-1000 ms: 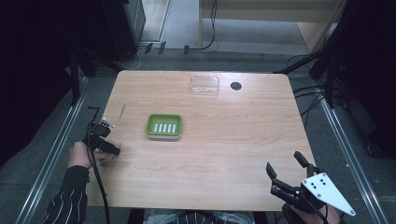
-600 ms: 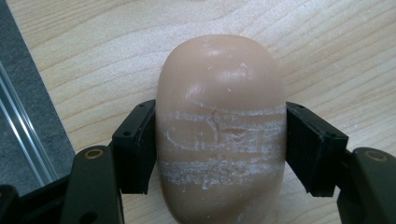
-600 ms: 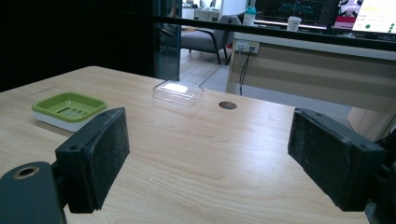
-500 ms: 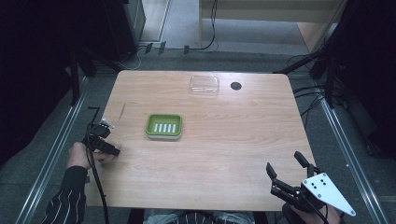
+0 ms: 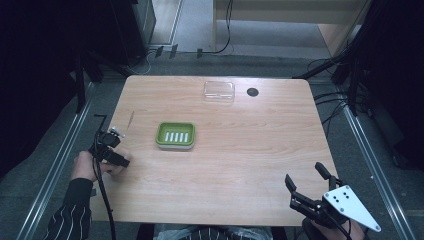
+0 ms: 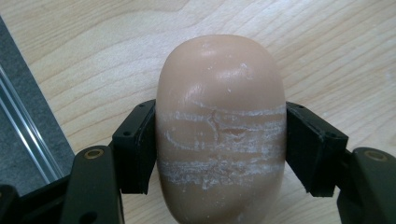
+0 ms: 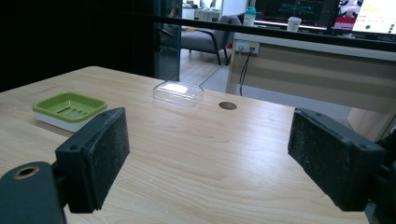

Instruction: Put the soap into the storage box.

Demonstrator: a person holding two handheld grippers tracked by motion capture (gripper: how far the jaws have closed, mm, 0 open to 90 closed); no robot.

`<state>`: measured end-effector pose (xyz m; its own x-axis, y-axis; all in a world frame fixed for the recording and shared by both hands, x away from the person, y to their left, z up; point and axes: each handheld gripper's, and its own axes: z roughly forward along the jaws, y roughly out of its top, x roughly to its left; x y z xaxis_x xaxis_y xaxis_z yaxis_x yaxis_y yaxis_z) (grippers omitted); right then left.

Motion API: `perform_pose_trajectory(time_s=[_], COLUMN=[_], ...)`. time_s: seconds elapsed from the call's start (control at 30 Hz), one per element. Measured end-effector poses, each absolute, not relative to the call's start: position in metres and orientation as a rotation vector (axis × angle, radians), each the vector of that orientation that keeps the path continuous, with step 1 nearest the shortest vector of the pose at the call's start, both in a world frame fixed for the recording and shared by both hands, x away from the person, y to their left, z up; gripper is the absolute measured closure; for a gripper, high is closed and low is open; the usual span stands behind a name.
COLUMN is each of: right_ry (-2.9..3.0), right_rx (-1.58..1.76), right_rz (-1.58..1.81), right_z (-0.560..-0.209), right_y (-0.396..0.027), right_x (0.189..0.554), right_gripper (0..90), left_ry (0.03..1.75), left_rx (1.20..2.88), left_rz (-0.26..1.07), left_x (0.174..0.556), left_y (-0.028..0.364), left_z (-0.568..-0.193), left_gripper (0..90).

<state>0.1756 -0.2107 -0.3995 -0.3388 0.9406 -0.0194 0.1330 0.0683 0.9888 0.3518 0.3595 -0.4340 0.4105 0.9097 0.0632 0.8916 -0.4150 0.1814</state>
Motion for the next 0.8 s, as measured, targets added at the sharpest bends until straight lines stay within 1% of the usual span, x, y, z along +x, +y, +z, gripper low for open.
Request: perform_pose_trajectory(time_s=[0.4, 0.8], right_ry=[1.592, 1.592], right_rx=[1.099, 1.100], right_rz=[1.349, 1.349], right_z=[-0.399, -0.400], right_y=[-0.210, -0.210], right_x=[0.176, 0.176], right_gripper=[13.2, 13.2], left_ry=[1.591, 1.484], left_rx=[2.527, 2.575], left_rz=[0.243, 0.241], left_x=[0.351, 0.351], left_y=[0.355, 0.342], left_z=[-0.425, -0.415], left_gripper=[33.5, 33.6])
